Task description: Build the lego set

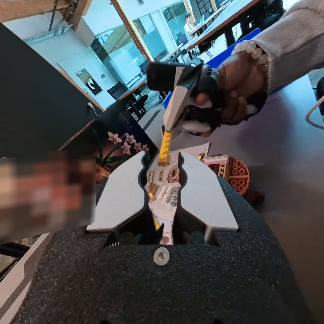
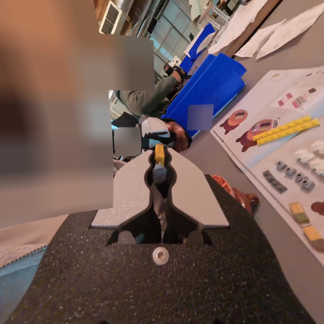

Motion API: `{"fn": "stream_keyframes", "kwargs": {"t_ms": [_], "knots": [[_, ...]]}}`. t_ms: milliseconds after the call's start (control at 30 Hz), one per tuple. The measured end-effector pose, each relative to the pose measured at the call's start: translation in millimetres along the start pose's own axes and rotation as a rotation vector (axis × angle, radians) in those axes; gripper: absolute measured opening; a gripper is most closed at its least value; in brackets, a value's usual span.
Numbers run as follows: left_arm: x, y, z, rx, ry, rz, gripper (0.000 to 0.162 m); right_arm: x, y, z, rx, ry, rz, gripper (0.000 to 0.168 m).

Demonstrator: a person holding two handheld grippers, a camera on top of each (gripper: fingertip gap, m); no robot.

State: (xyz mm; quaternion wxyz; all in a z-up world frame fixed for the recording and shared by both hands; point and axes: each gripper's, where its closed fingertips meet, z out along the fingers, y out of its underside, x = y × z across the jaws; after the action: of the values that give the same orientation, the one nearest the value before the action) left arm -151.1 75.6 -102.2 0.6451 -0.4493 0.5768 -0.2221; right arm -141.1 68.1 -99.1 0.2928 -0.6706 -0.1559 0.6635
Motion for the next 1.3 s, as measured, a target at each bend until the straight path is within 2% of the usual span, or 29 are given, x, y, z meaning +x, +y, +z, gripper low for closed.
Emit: {"fn": "stream_keyframes", "kwargs": {"t_ms": [167,300,500,533,600,700,800,833,900,967,1133,1300], "knots": [[6,-6,3,0.047,0.058,-0.021,0.024,-3,8,-2,-0.008,-0.016,0.055,0.009],[14,-6,6,0.045,0.092,-0.020,0.010,-1,7,-4,-0.006,-0.010,0.075,0.009],[16,-7,5,0.058,0.124,-0.069,0.008,-4,7,-4,-0.034,-0.001,0.001,0.009],[16,-8,5,0.062,0.124,-0.075,0.008,-5,6,-4,-0.035,0.004,-0.026,0.015],[13,-10,5,0.079,0.122,-0.109,0.008,-4,4,-4,-0.043,0.040,-0.077,0.042],[4,-14,3,0.125,0.132,-0.224,0.008,-3,-5,-11,-0.029,0.111,-0.242,0.063],[1,-14,1,0.150,0.220,-0.414,0.008,6,-17,-25,-0.050,0.299,-0.597,0.085],[1,-14,-1,0.156,0.265,-0.486,0.008,6,-23,-30,-0.044,0.359,-0.735,0.087],[4,-15,-3,0.168,0.364,-0.621,0.007,-1,-32,-36,-0.024,0.414,-0.948,0.074],[9,-15,-4,0.157,0.453,-0.732,0.008,-12,-25,-32,-0.055,0.336,-1.032,0.053],[17,-14,-2,0.114,0.560,-0.881,0.008,-14,-8,-18,-0.147,0.217,-0.975,0.040],[20,-13,-1,0.098,0.573,-0.904,0.008,-14,1,-9,-0.189,0.178,-0.980,0.023]]}}
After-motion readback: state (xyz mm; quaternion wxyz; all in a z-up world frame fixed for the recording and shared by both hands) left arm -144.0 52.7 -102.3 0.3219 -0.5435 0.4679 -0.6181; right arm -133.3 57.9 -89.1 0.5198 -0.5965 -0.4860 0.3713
